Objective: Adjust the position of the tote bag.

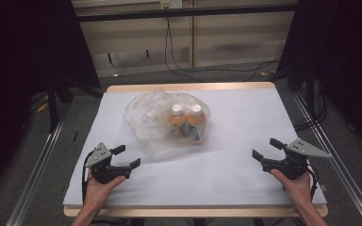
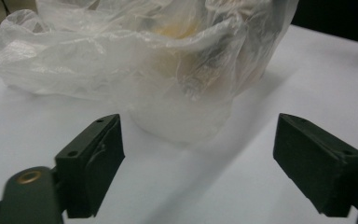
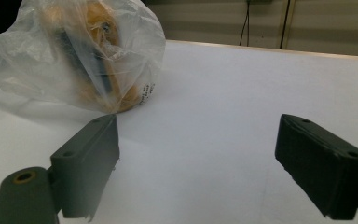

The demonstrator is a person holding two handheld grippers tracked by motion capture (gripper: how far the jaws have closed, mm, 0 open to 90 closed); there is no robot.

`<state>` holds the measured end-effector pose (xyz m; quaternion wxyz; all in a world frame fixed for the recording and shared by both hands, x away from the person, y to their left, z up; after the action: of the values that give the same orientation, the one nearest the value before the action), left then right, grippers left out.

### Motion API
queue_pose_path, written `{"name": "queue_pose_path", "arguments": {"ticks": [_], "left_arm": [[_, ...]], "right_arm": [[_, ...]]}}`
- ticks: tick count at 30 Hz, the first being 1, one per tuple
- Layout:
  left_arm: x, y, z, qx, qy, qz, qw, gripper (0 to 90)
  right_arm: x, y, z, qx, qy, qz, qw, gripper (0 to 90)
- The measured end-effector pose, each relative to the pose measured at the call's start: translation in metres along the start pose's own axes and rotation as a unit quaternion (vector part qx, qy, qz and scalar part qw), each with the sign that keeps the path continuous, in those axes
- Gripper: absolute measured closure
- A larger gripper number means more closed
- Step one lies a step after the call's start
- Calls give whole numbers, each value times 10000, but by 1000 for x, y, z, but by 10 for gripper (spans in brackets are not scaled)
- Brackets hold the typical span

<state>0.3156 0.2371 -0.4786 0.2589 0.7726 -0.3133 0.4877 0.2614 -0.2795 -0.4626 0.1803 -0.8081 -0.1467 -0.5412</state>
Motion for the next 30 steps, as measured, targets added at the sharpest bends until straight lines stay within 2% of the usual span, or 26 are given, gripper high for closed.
{"name": "queue_pose_path", "arguments": {"ticks": [1, 7, 8, 11, 13, 14, 17, 21, 23, 24, 25, 27, 30], "left_arm": [[0, 0, -1, 103, -33, -20, 9999, 179], [2, -2, -2, 134, 4, 18, 9999, 259], [2, -1, -1, 66, 15, 36, 10000, 261], [3, 0, -2, 87, -5, 42, 10000, 272], [3, 1, -4, 16, 62, -42, 10000, 286], [5, 1, -8, 63, 101, -84, 9999, 288], [7, 1, -10, 32, 146, -126, 9998, 306], [10, 2, -12, -44, 128, -142, 9998, 336], [11, 2, -13, -33, 114, -123, 9999, 346], [13, 3, -14, -118, 159, -152, 9997, 355], [15, 3, -16, -90, 179, -167, 9997, 355], [18, 3, -18, -193, 193, -204, 9994, 364], [22, 3, -21, -144, 229, -217, 9994, 386]], "right_arm": [[0, 0, 0, -23, -7, -27, 10000, 133], [0, -2, 0, 68, -187, -59, 9998, 175], [1, -4, 1, 192, -273, -59, 9994, 199], [2, -7, 3, 277, -316, -48, 9991, 212], [4, -11, 6, 408, -346, -92, 9985, 238], [5, -12, 7, 451, -355, -96, 9983, 247], [7, -15, 9, 563, -362, -136, 9977, 260], [14, -28, 17, 750, -461, -319, 9956, 282], [16, -30, 18, 776, -440, -312, 9955, 291], [20, -36, 20, 851, -461, -373, 9946, 295], [22, -39, 21, 881, -467, -389, 9943, 302], [24, -44, 25, 974, -512, -466, 9928, 313], [28, -52, 30, 1119, -587, -494, 9908, 329]]}}
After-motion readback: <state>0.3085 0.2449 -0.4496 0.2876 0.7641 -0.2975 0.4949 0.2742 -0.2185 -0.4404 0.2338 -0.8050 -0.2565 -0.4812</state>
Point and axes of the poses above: each handheld gripper's, and its own axes: z roughly forward along the jaws, x roughly out of its top, y roughly to its right, the point moved 3 cm from there along z, roughly forward along the jaws, and after that the axes turned 2 degrees about -y, right-handed, at the moved point
